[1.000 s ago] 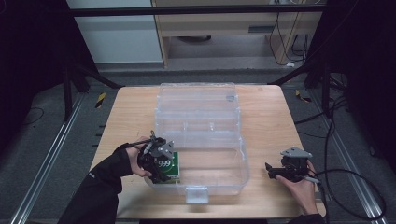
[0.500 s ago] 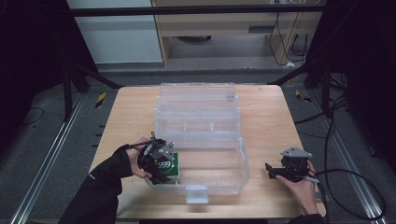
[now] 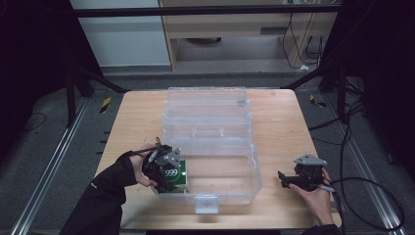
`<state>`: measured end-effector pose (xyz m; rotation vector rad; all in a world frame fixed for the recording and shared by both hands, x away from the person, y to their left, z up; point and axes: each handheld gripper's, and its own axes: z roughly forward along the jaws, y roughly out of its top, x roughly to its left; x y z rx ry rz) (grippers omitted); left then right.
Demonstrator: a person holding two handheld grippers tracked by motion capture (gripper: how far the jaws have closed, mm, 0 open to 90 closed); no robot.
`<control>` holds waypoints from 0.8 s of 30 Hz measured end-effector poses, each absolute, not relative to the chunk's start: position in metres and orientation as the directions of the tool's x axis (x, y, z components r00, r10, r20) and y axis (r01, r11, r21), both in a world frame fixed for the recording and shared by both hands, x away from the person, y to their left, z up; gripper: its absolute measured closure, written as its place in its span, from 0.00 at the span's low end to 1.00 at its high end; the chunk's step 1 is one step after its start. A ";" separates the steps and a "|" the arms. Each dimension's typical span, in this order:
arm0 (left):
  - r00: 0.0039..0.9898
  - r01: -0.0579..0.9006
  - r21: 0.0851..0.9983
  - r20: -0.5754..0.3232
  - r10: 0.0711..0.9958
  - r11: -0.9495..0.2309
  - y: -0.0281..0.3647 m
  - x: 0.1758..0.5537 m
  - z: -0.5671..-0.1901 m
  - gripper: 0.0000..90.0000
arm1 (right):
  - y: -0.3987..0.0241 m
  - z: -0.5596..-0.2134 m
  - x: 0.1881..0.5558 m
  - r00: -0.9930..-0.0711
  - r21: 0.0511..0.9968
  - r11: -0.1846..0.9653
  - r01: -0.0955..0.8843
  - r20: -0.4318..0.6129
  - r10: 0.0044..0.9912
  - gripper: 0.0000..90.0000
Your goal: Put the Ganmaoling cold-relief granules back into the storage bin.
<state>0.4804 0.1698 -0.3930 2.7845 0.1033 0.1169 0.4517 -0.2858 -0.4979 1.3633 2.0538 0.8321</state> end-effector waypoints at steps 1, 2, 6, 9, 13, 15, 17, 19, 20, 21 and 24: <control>0.994 0.055 0.343 0.070 0.084 -0.938 0.170 0.481 -0.393 0.14 | -0.286 -0.498 0.452 -0.346 0.738 0.298 0.605 -0.093 0.933 0.02; 0.994 0.055 0.343 0.071 0.085 -0.938 0.170 0.481 -0.393 0.14 | -0.286 -0.498 0.452 -0.347 0.738 0.298 0.606 -0.093 0.933 0.02; 0.992 0.068 0.409 0.070 0.106 -0.910 0.174 0.479 -0.381 0.15 | -0.286 -0.498 0.452 -0.346 0.738 0.299 0.605 -0.094 0.933 0.02; 0.989 0.064 0.423 0.094 0.114 -0.904 0.178 0.477 -0.369 0.16 | -0.285 -0.498 0.452 -0.347 0.737 0.300 0.606 -0.095 0.933 0.02; 0.984 0.064 0.453 0.118 0.131 -0.889 0.186 0.474 -0.357 0.18 | -0.286 -0.498 0.452 -0.344 0.735 0.299 0.608 -0.096 0.934 0.02; 0.980 0.077 0.471 0.125 0.153 -0.879 0.192 0.473 -0.354 0.20 | -0.286 -0.498 0.452 -0.344 0.736 0.300 0.606 -0.097 0.934 0.02; 0.975 0.100 0.486 0.126 0.183 -0.868 0.198 0.472 -0.353 0.21 | -0.286 -0.497 0.452 -0.343 0.735 0.298 0.609 -0.095 0.935 0.02; 0.968 0.119 0.494 0.134 0.210 -0.861 0.206 0.472 -0.351 0.23 | -0.286 -0.497 0.451 -0.343 0.736 0.297 0.608 -0.094 0.935 0.02; 0.965 0.130 0.502 0.133 0.225 -0.855 0.210 0.472 -0.351 0.23 | -0.287 -0.497 0.451 -0.343 0.739 0.298 0.605 -0.096 0.934 0.02; 0.962 0.144 0.514 0.129 0.242 -0.846 0.213 0.472 -0.350 0.24 | -0.287 -0.497 0.451 -0.342 0.741 0.297 0.603 -0.096 0.935 0.03; 0.947 0.180 0.541 0.130 0.293 -0.822 0.224 0.472 -0.352 0.24 | -0.287 -0.497 0.451 -0.339 0.742 0.292 0.604 -0.092 0.936 0.03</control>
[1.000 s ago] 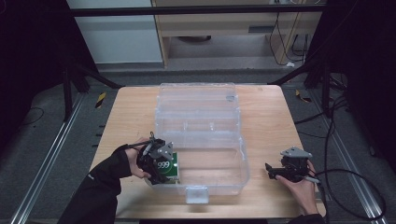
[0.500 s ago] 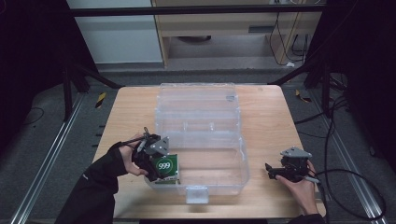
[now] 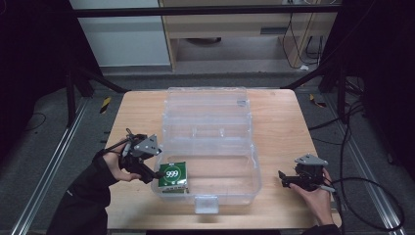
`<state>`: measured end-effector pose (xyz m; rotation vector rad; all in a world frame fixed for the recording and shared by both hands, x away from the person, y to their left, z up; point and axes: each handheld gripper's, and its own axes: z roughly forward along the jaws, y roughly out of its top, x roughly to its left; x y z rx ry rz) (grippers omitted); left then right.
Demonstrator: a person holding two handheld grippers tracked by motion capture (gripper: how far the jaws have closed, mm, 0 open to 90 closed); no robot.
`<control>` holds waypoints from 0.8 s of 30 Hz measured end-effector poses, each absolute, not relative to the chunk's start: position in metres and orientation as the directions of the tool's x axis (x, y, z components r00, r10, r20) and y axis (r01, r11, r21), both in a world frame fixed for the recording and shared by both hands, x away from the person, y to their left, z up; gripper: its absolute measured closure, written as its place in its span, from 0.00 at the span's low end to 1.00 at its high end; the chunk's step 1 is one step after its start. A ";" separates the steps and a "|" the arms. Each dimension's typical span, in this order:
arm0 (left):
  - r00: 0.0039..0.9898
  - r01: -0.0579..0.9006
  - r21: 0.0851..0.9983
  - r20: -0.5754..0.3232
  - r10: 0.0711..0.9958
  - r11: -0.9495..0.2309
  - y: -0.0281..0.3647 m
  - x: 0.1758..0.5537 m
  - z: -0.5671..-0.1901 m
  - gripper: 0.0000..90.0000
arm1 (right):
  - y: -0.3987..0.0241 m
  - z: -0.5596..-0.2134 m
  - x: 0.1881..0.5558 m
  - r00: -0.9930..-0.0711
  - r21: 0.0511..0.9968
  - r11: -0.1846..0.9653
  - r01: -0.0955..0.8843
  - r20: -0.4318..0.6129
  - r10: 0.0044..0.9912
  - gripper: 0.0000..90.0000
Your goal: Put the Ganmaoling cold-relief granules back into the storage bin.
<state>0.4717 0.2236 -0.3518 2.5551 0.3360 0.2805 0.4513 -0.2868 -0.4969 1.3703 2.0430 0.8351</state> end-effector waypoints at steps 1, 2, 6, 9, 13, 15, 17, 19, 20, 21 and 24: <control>0.942 0.191 0.549 0.131 0.310 -0.813 0.227 0.472 -0.352 0.24 | -0.287 -0.497 0.451 -0.340 0.741 0.293 0.603 -0.094 0.936 0.03; 0.934 0.208 0.560 0.129 0.332 -0.802 0.231 0.471 -0.353 0.24 | -0.287 -0.497 0.451 -0.340 0.741 0.294 0.604 -0.093 0.936 0.03; 0.905 0.264 0.604 0.114 0.409 -0.752 0.246 0.472 -0.357 0.22 | -0.287 -0.496 0.451 -0.336 0.745 0.287 0.602 -0.090 0.938 0.03; 0.877 0.306 0.629 0.105 0.468 -0.714 0.258 0.472 -0.362 0.22 | -0.287 -0.497 0.451 -0.335 0.745 0.285 0.603 -0.088 0.938 0.03; 0.839 0.360 0.655 0.084 0.538 -0.664 0.272 0.473 -0.372 0.22 | -0.287 -0.497 0.451 -0.334 0.745 0.285 0.603 -0.089 0.938 0.03; 0.824 0.378 0.659 0.081 0.561 -0.651 0.278 0.473 -0.378 0.21 | -0.287 -0.497 0.451 -0.334 0.745 0.285 0.603 -0.089 0.938 0.03; 0.810 0.395 0.663 0.076 0.582 -0.636 0.284 0.473 -0.384 0.21 | -0.287 -0.497 0.451 -0.334 0.745 0.285 0.604 -0.089 0.938 0.03; 0.792 0.415 0.667 0.071 0.607 -0.619 0.289 0.473 -0.391 0.21 | -0.287 -0.497 0.451 -0.334 0.744 0.287 0.603 -0.092 0.938 0.02; 0.781 0.425 0.669 0.069 0.621 -0.610 0.292 0.474 -0.395 0.21 | -0.287 -0.497 0.451 -0.333 0.745 0.285 0.603 -0.090 0.939 0.03; 0.768 0.437 0.678 0.060 0.638 -0.591 0.295 0.474 -0.399 0.21 | -0.287 -0.497 0.451 -0.333 0.745 0.285 0.603 -0.090 0.939 0.02; 0.732 0.473 0.692 0.036 0.681 -0.545 0.304 0.476 -0.410 0.21 | -0.287 -0.497 0.451 -0.330 0.745 0.283 0.604 -0.089 0.940 0.02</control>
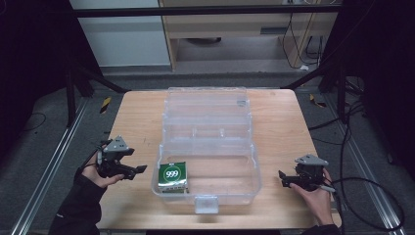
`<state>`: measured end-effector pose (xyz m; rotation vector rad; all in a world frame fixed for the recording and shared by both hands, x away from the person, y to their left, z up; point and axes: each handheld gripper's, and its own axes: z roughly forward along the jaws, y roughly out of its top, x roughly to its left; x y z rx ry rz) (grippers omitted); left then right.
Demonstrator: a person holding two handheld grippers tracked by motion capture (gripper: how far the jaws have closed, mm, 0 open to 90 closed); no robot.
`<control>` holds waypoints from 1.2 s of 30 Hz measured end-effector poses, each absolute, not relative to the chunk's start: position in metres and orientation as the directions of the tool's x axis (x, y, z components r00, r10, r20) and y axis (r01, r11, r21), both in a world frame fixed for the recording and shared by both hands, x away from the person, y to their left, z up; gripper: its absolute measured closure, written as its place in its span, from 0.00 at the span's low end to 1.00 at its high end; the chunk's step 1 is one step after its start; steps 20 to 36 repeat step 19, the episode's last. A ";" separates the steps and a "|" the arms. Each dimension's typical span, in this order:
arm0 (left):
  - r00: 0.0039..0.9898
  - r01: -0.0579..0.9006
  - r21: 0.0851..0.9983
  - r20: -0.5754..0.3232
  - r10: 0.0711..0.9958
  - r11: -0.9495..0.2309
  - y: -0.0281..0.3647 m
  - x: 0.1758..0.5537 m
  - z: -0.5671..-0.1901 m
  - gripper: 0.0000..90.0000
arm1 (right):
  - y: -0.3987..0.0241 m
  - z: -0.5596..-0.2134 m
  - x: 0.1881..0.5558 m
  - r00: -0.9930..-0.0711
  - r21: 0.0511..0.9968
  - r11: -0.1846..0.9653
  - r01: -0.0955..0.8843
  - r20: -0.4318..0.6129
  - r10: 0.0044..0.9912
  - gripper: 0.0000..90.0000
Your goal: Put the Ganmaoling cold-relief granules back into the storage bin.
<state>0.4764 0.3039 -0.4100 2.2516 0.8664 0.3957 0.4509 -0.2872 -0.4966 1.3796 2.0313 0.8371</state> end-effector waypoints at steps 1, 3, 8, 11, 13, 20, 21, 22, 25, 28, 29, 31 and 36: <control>0.718 0.485 0.694 0.031 0.696 -0.531 0.306 0.477 -0.413 0.21 | -0.287 -0.497 0.451 -0.329 0.745 0.284 0.604 -0.091 0.940 0.02; 0.693 0.503 0.704 0.018 0.721 -0.501 0.311 0.478 -0.419 0.21 | -0.287 -0.497 0.451 -0.330 0.745 0.285 0.603 -0.092 0.940 0.02; 0.644 0.533 0.713 0.007 0.765 -0.455 0.319 0.480 -0.434 0.20 | -0.288 -0.497 0.451 -0.327 0.744 0.286 0.604 -0.095 0.940 0.02; 0.627 0.553 0.693 0.020 0.779 -0.462 0.322 0.482 -0.442 0.20 | -0.288 -0.497 0.451 -0.326 0.743 0.288 0.604 -0.099 0.940 0.02; 0.604 0.566 0.699 0.009 0.797 -0.437 0.323 0.483 -0.446 0.20 | -0.288 -0.497 0.451 -0.325 0.744 0.287 0.604 -0.099 0.940 0.02; 0.534 0.597 0.701 0.016 0.845 -0.391 0.325 0.485 -0.459 0.19 | -0.288 -0.497 0.452 -0.326 0.740 0.287 0.608 -0.096 0.940 0.02; 0.534 0.597 0.701 0.016 0.845 -0.391 0.325 0.485 -0.459 0.19 | -0.288 -0.497 0.452 -0.326 0.740 0.287 0.608 -0.096 0.940 0.02; 0.534 0.597 0.701 0.016 0.845 -0.391 0.325 0.485 -0.459 0.19 | -0.288 -0.497 0.452 -0.326 0.740 0.287 0.608 -0.096 0.940 0.02; 0.534 0.597 0.701 0.016 0.845 -0.391 0.325 0.485 -0.459 0.19 | -0.288 -0.497 0.452 -0.326 0.740 0.287 0.608 -0.096 0.940 0.02; 0.534 0.597 0.701 0.016 0.845 -0.391 0.325 0.485 -0.459 0.19 | -0.288 -0.497 0.452 -0.326 0.740 0.287 0.608 -0.096 0.940 0.02; 0.534 0.597 0.701 0.016 0.845 -0.391 0.325 0.485 -0.459 0.19 | -0.288 -0.497 0.452 -0.326 0.740 0.287 0.608 -0.096 0.940 0.02; 0.534 0.597 0.701 0.016 0.845 -0.391 0.325 0.485 -0.459 0.19 | -0.288 -0.497 0.452 -0.326 0.740 0.287 0.608 -0.096 0.940 0.02; 0.534 0.597 0.701 0.016 0.845 -0.391 0.325 0.485 -0.459 0.19 | -0.288 -0.497 0.452 -0.326 0.740 0.287 0.608 -0.096 0.940 0.02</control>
